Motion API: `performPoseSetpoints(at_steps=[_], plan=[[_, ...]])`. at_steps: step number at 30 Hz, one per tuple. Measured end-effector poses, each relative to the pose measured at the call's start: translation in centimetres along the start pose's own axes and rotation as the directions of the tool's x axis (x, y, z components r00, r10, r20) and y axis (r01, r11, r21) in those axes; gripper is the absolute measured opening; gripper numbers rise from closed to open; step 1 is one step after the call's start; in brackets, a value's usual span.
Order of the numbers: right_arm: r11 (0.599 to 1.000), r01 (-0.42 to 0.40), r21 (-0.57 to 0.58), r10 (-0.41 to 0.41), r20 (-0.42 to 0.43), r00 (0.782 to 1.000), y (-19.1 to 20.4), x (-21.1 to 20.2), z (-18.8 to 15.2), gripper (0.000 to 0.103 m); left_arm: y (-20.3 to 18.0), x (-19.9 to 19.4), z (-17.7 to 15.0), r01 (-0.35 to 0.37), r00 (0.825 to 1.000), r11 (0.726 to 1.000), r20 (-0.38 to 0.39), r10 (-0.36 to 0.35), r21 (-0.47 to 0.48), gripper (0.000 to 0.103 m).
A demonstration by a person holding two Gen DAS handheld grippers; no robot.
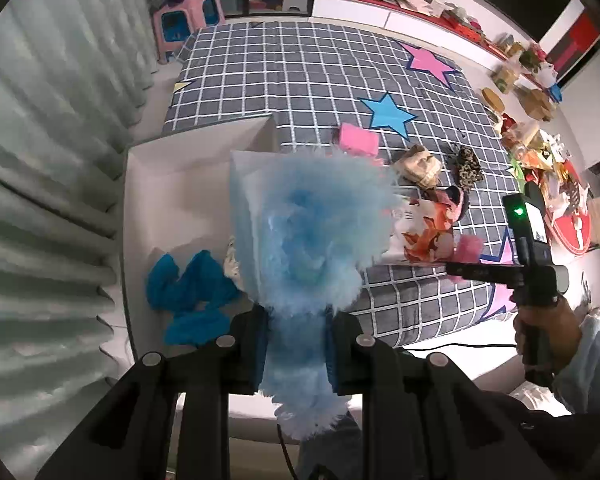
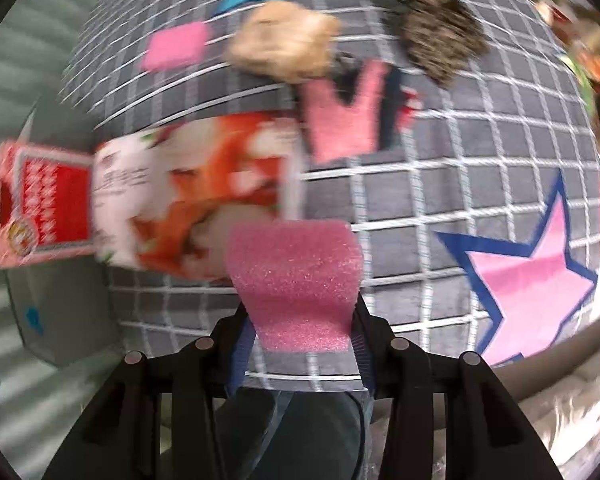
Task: Organize soft objects
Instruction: 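Lift and carry the fluffy toy and pink foam block over the white box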
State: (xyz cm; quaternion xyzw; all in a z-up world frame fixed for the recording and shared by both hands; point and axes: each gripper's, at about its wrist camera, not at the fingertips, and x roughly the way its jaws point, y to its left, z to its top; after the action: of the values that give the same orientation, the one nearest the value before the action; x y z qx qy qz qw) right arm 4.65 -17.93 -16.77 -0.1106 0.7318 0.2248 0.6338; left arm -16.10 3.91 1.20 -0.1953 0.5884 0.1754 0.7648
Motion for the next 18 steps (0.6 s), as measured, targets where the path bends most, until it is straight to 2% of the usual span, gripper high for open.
performPoseSetpoints(at_steps=[5, 11, 18], plan=[[0.999, 0.026, 0.035, -0.025, -0.013, 1.0, -1.2, 0.9, 0.8, 0.045, 0.9, 0.2, -0.2, -0.004, 1.0, 1.0, -0.011, 0.004, -0.017, 0.026], [0.999, 0.051, 0.002, -0.051, -0.008, 0.999, 0.1, 1.1, 1.7, 0.045, 1.1, 0.5, -0.2, -0.01, 1.0, 1.0, -0.018, 0.01, -0.022, 0.026], [1.0, 0.017, -0.005, -0.017, 0.038, 0.999, 0.0, -2.3, 2.6, 0.045, 1.9, 1.4, -0.3, -0.031, 0.999, 0.999, -0.019, 0.031, -0.039, 0.026]])
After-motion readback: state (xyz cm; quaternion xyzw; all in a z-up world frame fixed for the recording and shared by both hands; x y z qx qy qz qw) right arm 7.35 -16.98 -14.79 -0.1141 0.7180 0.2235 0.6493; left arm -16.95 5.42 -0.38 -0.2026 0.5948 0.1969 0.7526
